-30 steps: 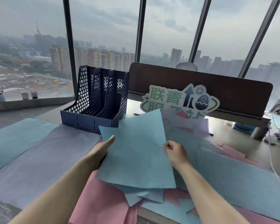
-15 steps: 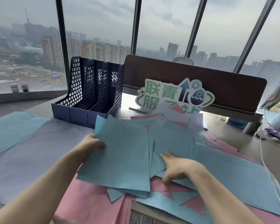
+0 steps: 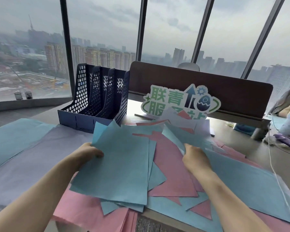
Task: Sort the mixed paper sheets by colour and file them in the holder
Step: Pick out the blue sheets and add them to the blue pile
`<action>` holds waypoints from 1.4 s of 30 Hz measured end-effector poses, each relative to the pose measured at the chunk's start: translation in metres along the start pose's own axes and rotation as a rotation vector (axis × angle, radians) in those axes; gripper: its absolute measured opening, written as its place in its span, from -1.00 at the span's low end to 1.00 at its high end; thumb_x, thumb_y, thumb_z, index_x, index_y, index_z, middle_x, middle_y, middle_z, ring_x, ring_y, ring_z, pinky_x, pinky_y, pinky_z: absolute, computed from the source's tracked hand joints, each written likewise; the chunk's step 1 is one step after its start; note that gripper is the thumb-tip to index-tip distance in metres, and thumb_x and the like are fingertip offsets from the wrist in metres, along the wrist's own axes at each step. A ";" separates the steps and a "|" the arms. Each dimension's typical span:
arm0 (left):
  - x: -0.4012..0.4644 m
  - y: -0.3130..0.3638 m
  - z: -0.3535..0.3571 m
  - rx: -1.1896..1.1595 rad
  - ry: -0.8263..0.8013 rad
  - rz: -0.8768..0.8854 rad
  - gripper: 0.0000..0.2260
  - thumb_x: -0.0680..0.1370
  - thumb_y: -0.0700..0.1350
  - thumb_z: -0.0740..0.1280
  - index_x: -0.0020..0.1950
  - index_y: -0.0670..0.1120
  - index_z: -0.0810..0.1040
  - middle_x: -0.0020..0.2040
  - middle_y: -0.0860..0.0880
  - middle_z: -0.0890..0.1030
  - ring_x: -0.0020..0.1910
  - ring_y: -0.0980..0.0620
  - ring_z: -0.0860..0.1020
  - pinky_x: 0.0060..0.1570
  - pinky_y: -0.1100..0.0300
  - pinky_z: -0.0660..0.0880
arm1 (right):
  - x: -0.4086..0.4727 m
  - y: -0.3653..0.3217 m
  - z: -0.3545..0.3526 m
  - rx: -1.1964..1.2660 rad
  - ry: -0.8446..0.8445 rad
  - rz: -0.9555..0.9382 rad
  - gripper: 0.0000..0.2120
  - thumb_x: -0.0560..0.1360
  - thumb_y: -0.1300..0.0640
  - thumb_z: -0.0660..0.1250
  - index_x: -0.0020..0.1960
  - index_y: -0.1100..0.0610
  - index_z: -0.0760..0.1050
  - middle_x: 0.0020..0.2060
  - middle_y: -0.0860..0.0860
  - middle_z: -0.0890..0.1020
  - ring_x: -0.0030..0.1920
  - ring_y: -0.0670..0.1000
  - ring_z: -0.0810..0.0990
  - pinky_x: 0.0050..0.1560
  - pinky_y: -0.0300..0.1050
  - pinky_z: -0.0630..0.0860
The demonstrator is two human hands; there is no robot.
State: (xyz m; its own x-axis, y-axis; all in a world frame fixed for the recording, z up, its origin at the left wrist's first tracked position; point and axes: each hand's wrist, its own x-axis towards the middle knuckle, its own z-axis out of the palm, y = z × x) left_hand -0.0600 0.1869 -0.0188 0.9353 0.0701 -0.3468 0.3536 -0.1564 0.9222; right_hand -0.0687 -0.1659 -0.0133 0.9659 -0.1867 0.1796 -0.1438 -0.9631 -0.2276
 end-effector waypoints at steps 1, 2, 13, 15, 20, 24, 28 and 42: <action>0.001 0.000 0.003 -0.007 -0.001 0.004 -0.74 0.31 -0.41 0.37 -0.01 -0.36 0.60 -0.17 -0.31 0.65 -0.32 -0.19 0.61 -0.10 -0.13 0.60 | -0.001 -0.003 0.001 0.049 0.039 -0.062 -0.64 0.53 0.29 0.12 0.25 0.09 0.49 -0.01 0.16 0.66 -0.02 0.22 0.62 -0.16 -0.08 0.45; 0.002 0.000 0.006 -0.010 0.002 0.003 -0.81 0.42 -0.43 0.31 0.01 -0.36 0.59 -0.18 -0.30 0.65 -0.34 -0.18 0.61 -0.14 -0.09 0.60 | -0.005 -0.007 0.002 0.080 0.057 -0.133 -0.60 0.55 0.27 0.11 0.33 0.04 0.47 -0.01 0.13 0.67 -0.01 0.20 0.62 -0.14 -0.07 0.49; 0.020 0.003 0.039 -0.174 -0.048 0.081 -0.75 0.49 -0.18 0.44 0.15 -0.09 0.54 0.08 0.01 0.60 0.03 0.00 0.54 0.15 0.14 0.43 | -0.035 -0.067 0.031 0.080 -0.379 -0.549 -0.54 0.56 0.21 0.14 0.41 -0.05 0.46 0.36 -0.03 0.53 0.37 0.03 0.45 0.35 -0.10 0.41; 0.024 -0.001 0.039 -0.091 -0.023 0.072 -0.60 0.17 -0.32 0.49 -0.01 -0.19 0.61 -0.03 -0.17 0.66 -0.11 -0.13 0.59 0.04 0.05 0.52 | -0.036 -0.061 0.023 0.242 -0.506 -0.491 -0.61 0.63 -0.08 0.18 0.39 0.03 0.49 0.34 -0.05 0.54 0.37 -0.06 0.46 0.39 -0.17 0.36; 0.028 0.000 0.037 -0.106 0.027 0.110 -0.76 0.42 -0.45 0.37 0.05 -0.27 0.58 -0.20 -0.16 0.65 -0.30 -0.11 0.60 -0.27 0.17 0.53 | -0.018 -0.013 -0.004 0.462 -0.301 -0.113 -0.41 0.52 -0.32 0.24 0.40 0.01 0.45 0.31 -0.06 0.56 0.32 -0.02 0.51 0.26 -0.17 0.41; 0.031 -0.001 0.040 -0.181 0.034 0.142 -0.81 0.44 -0.42 0.37 0.02 -0.26 0.59 -0.28 -0.10 0.69 -0.35 -0.07 0.64 -0.31 0.18 0.56 | -0.002 0.043 -0.005 -0.065 -0.362 0.343 -0.23 0.22 -0.30 0.22 0.32 0.09 0.37 0.22 0.12 0.55 0.20 0.17 0.53 0.16 -0.01 0.51; 0.030 0.002 0.060 -0.195 -0.018 0.135 -0.74 0.42 -0.41 0.39 0.10 -0.31 0.60 -0.08 -0.21 0.69 -0.15 -0.20 0.65 -0.03 0.01 0.58 | -0.003 0.064 0.011 -0.074 -0.430 0.490 -0.20 0.21 -0.21 0.26 0.34 0.19 0.31 0.23 0.12 0.55 0.22 0.18 0.53 0.25 0.06 0.49; 0.038 -0.005 0.082 -0.105 -0.099 0.047 -0.84 0.45 -0.37 0.38 0.02 -0.27 0.60 -0.35 -0.11 0.69 -0.40 -0.10 0.64 -0.27 0.13 0.55 | -0.016 0.017 -0.023 -0.023 -0.006 -0.198 -0.60 0.55 0.26 0.15 0.22 -0.08 0.57 0.17 -0.01 0.65 0.21 0.13 0.58 -0.02 -0.08 0.52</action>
State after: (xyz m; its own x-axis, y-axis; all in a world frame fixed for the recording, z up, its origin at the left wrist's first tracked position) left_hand -0.0259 0.1098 -0.0507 0.9490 -0.0335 -0.3136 0.3116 -0.0531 0.9487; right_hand -0.0918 -0.1843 0.0022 0.9770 0.0080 0.2129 0.0443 -0.9850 -0.1665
